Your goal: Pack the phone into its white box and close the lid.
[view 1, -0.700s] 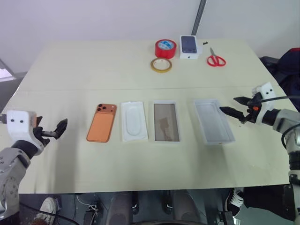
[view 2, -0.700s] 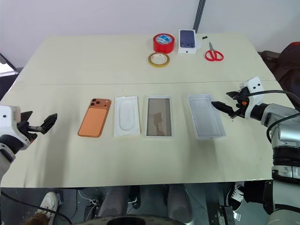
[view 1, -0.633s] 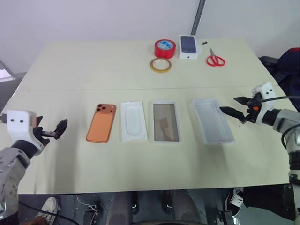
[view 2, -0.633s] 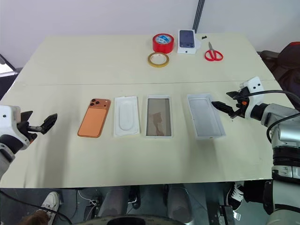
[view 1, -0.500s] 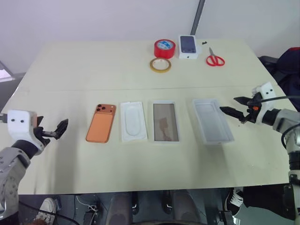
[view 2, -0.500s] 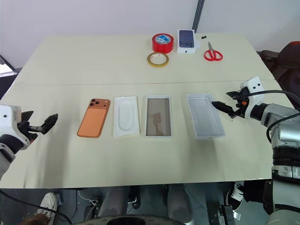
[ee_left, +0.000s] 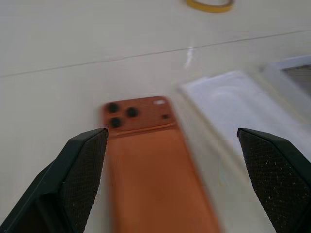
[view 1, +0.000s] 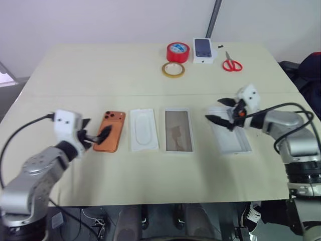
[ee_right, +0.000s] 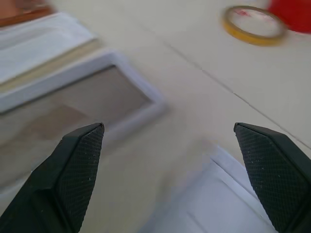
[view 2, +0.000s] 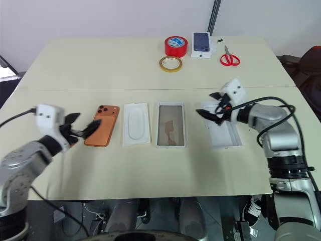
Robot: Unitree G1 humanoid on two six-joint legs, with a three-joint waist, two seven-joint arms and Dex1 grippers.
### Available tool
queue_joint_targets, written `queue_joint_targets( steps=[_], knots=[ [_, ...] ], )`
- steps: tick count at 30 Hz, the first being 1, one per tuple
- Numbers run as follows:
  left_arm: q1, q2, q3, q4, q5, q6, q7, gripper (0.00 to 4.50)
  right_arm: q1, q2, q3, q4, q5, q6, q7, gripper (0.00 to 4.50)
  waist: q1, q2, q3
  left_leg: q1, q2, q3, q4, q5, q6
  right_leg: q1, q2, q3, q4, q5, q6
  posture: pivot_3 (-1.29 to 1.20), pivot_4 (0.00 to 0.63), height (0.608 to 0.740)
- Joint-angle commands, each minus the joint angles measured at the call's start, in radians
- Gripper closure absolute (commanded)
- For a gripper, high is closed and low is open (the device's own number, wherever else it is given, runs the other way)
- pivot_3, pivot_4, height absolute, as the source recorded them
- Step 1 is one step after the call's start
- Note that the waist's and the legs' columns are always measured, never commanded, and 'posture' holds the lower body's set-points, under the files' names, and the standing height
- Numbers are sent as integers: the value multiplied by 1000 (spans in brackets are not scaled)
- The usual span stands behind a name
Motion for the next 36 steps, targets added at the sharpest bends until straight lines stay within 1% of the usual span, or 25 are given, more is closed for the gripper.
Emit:
queue_joint_targets(
  steps=[1, 2, 6, 8, 12, 13, 16, 20, 24, 27, 29, 30, 32, 33, 34, 35, 36],
  knots=[
    [-69, -71, -43, -46, -63, 173, 111, 43, 9, -21, 65, -175, -10, 78, 1, 31, 0, 0, 0, 0, 0, 0, 0, 0, 0, 0, 0, 0, 0, 0, 0, 0, 150, 730],
    [-71, -77, -39, -47, -71, 212, 125, 43, 18, -16, 79, -214, -9, 100, -11, 31, 0, 0, 0, 0, 0, 0, 1, 0, 0, 0, 1, 0, 1, 0, 0, 0, 150, 730],
    [-125, -161, 2, -37, -138, 353, 186, 43, 32, 14, 97, -337, 35, 184, -39, 31, -2, -1, 0, 0, 0, -2, 3, 0, 0, 0, 1, 0, 3, 0, 1, 0, 150, 730],
    [-159, -215, 19, -23, -157, 403, 216, 43, 44, 20, 103, -365, 41, 194, -42, 31, -1, -1, 0, 0, 0, -3, 4, 0, 0, 0, 2, -1, 4, 0, 0, 0, 150, 730],
    [-208, -269, 62, -9, -167, 505, 254, 43, 63, 23, 118, -406, 48, 211, -55, 31, 1, -1, 0, -1, 0, -6, 6, 0, 0, 3, 1, -3, 3, -1, 1, 0, 150, 730],
    [-230, -299, 67, 4, -161, 535, 272, 43, 68, 20, 119, -407, 51, 207, -51, 31, 1, -1, 0, -1, 0, -7, 6, 0, 0, 3, 1, -4, 3, -1, 1, 0, 150, 730],
    [-272, -338, 69, 32, -115, 590, 312, 43, 75, 17, 124, -412, 56, 200, -46, 31, 5, -1, 0, -1, -1, -10, 8, 0, 0, 5, 1, -6, 3, -1, 1, 0, 150, 730],
    [-304, -368, 91, 53, -85, 637, 319, 43, 75, 19, 131, -419, 55, 202, -51, 31, 4, -1, 0, -2, -1, -11, 8, 0, 0, 5, 1, -7, 3, -1, 1, 0, 150, 730],
    [-325, -421, 90, 102, -49, 657, 335, 43, 80, 8, 148, -435, 49, 195, -43, 31, 4, -1, 0, -2, -1, -13, 8, 0, 0, 6, 1, -9, 2, -1, 1, 0, 150, 730],
    [-342, -459, 99, 130, -22, 657, 343, 782, 81, -16, 168, -456, 50, 192, -16, 0, 14, -1, 0, -1, -1, -14, 8, 0, 0, 7, 1, -10, 2, -1, 1, 0, 150, 730],
    [-347, -465, 92, 144, -4, 657, 340, 1745, 82, -29, 182, -480, 65, 206, 5, 0, 19, -1, 0, -1, -1, -14, 9, 0, 0, 8, 1, -11, 1, -1, 1, 0, 150, 730],
    [-350, -465, 89, 150, 7, 657, 338, 2297, 81, -35, 191, -491, 73, 218, 15, 0, 21, -1, 0, -1, -1, -14, 9, 0, 0, 8, 1, -11, 1, -1, 0, 0, 150, 730],
    [-356, -463, 89, 162, 27, 656, 334, 3281, 69, -50, 231, -502, 64, 263, 20, 0, 22, -1, 0, -2, -1, -15, 9, 0, 0, 8, 1, -11, 1, -1, 0, 0, 150, 730],
    [-357, -461, 90, 165, 35, 655, 331, 3917, 64, -54, 247, -502, 57, 276, 19, 0, 22, -1, 0, -2, -1, -15, 9, 0, 0, 8, 1, -12, 1, -1, 0, 0, 150, 730],
    [-360, -461, 96, 168, 42, 654, 329, 4329, 56, -61, 273, -500, 44, 294, 19, 0, 22, -2, 0, -2, -1, -15, 9, 0, 0, 9, 1, -12, 1, -1, 0, 0, 150, 730],
    [-363, -464, 104, 169, 49, 654, 328, 4425, 49, -66, 293, -495, 32, 313, 18, 0, 21, -2, 0, -1, -1, -15, 9, 0, 0, 9, 1, -12, 1, -1, 0, 0, 150, 730],
    [-367, -463, 110, 168, 55, 650, 325, 4425, 39, -68, 315, -487, 20, 334, 12, 0, 21, -2, 0, -1, -1, -15, 9, 0, 0, 9, 0, -12, 1, -1, 0, 0, 150, 730]
  ],
)
